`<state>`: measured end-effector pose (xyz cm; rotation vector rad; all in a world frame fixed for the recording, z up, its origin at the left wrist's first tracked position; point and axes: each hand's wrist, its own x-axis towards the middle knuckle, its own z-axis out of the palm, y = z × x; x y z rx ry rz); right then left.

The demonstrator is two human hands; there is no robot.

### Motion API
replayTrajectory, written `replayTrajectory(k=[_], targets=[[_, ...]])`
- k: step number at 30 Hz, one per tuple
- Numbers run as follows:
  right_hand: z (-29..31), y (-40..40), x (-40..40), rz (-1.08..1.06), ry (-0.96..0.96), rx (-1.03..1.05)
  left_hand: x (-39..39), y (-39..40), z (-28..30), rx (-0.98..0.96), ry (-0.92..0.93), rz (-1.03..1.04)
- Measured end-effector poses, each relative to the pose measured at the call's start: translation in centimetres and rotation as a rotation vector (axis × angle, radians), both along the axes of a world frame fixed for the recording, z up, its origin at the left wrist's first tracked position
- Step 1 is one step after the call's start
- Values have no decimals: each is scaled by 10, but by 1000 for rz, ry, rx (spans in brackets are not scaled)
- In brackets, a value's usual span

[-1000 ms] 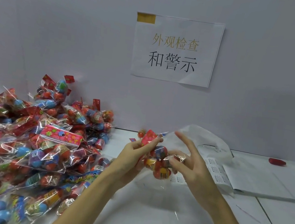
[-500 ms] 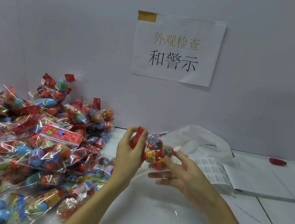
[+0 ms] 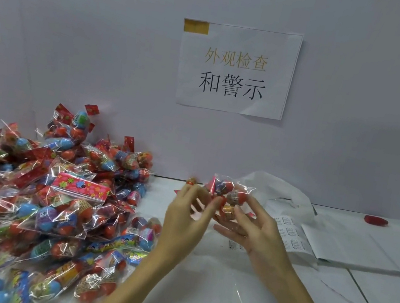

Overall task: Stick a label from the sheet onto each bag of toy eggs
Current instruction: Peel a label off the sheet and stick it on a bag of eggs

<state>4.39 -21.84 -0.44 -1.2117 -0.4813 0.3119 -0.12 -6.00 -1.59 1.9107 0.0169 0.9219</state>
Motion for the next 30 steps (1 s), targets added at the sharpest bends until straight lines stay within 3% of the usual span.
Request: replayTrajectory(k=[2,4,7,9,12,14,18,20,23,25,30], targets=[[-2,2,-2,17,23,-5,-1,-9,-2,-91,104,-130],[-5,4,-1,10,89,9,-3,-13,-3,-172,137,-136],[-5,4,1,74,202,55,-4,-8,-1,-165,42,-42],[-2,5,1,140,232,43,-5,-2,1,-180,11,-104],[-1,7,2,56,228,-1,-4,0,4,-212,13,-209],[-2,7,3,42,272,65,-1,0,5,-313,86,-215],[2,3,1,297,338,259,0,5,6,-573,326,-354],[3,0,4,315,280,146,1,8,5,-666,276,-394],[-2,-10,13,-120,-110,-300,2,18,10,-762,144,-289],[-7,-19,18,-350,-370,-571,2,24,13,-705,125,-171],[-15,-26,20,-152,-443,-929,-1,21,11,-507,108,32]])
